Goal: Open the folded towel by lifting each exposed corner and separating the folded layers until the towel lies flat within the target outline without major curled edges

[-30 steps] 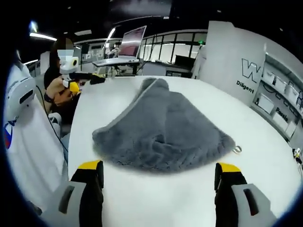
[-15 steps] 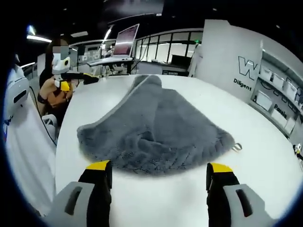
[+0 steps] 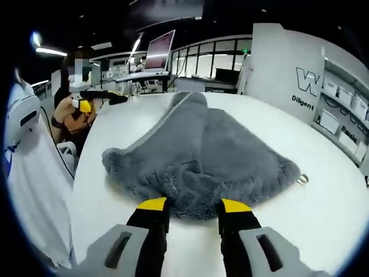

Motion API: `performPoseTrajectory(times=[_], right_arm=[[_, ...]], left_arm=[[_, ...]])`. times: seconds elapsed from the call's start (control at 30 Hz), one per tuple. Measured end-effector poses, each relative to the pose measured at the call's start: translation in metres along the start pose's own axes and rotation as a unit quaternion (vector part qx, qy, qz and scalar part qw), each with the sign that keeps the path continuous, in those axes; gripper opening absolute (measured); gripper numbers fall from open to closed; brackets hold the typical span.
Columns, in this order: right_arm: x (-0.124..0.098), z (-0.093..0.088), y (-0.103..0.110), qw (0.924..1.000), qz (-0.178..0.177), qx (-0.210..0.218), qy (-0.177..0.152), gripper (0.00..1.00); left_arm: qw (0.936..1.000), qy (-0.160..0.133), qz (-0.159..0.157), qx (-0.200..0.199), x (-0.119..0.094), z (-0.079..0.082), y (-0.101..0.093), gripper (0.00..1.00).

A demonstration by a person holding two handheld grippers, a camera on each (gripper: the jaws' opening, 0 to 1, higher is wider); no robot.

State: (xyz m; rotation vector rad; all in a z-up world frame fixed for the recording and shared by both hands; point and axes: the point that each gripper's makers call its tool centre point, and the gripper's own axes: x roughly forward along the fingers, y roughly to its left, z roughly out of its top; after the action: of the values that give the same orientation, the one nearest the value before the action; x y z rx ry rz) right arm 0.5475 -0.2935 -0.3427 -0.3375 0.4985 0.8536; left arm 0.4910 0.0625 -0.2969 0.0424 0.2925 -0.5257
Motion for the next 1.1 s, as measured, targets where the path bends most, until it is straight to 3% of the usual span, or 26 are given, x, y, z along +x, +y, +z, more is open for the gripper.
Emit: performPoseTrajectory(times=[0.27, 0.6, 1.1], right_arm=[[0.000, -0.005, -0.008, 0.9997, -0.015, -0.008, 0.018, 0.17], [-0.005, -0.010, -0.036, 0.9956, -0.069, -0.041, 0.048, 0.16], [-0.007, -0.015, -0.089, 0.9850, -0.149, -0.052, 0.069, 0.16]], left_arm=[[1.0000, 0.000, 0.001, -0.002, 0.000, -0.001, 0.001, 0.99], [1.0000, 0.001, 0.003, -0.003, 0.000, -0.002, 0.003, 0.99], [1.0000, 0.002, 0.003, -0.003, -0.001, -0.001, 0.002, 0.99]])
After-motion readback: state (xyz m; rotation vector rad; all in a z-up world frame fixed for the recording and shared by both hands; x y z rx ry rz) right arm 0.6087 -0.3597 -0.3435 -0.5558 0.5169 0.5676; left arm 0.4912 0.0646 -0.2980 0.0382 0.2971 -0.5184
